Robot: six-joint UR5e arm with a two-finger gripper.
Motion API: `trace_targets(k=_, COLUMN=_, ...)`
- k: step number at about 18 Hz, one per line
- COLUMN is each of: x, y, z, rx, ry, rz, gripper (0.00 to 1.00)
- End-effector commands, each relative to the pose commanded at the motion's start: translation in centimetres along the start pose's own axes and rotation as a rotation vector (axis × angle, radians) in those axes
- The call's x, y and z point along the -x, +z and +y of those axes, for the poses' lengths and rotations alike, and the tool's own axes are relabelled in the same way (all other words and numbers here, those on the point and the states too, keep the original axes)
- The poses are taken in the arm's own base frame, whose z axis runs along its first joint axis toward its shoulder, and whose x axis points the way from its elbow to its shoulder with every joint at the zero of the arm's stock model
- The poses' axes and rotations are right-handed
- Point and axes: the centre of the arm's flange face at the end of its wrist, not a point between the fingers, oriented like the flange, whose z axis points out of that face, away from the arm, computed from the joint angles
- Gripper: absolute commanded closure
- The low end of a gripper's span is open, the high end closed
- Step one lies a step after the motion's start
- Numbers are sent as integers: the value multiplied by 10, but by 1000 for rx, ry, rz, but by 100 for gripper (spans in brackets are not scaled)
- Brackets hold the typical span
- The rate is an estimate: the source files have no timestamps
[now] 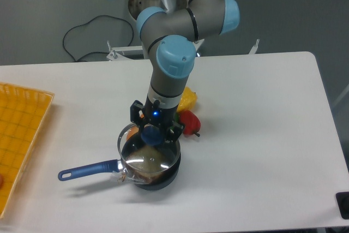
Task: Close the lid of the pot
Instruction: 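Lower the glass lid over the saucepan rim, tilting it level, then press the lid down onto the saucepan rim and settle it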
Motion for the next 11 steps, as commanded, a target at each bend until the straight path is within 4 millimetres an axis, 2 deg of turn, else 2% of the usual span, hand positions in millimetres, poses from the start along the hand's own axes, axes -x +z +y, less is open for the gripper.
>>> trace_targets(k=11, x=3, y=17, z=-6, rx=-2, ry=12, rz=0, gripper=44)
